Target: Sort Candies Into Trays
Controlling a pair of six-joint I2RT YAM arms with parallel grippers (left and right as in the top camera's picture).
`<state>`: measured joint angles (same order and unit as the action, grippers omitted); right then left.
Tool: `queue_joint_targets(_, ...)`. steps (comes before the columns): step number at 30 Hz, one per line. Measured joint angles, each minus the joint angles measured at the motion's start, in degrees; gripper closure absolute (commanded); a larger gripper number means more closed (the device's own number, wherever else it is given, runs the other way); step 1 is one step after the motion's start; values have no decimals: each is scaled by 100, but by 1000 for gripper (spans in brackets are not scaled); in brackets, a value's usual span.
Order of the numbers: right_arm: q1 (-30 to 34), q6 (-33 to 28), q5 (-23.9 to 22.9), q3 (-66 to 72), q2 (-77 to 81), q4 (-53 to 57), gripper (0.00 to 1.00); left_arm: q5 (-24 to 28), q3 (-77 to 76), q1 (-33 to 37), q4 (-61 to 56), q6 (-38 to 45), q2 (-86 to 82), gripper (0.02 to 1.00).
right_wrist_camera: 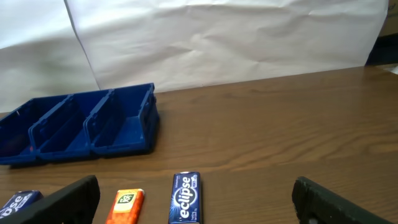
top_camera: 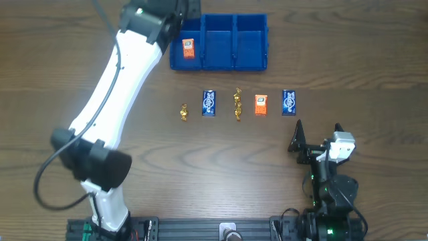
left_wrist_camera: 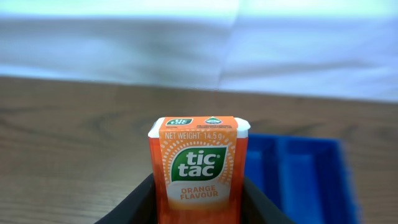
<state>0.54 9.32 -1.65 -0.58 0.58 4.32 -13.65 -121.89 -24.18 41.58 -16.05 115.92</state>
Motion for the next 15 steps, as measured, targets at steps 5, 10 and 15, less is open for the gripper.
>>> queue_joint_targets(5, 0, 0, -2, 0, 0, 0, 3, 175, 66, 170, 31, 2, 859, 673)
queue_joint_targets(10, 0, 0, 0, 0, 0, 0, 3, 315, 79, 240, 35, -2, 1366, 636)
queue_joint_targets(15, 0, 0, -2, 0, 0, 2, 3, 442, 79, 227, 11, -46, 1405, 323)
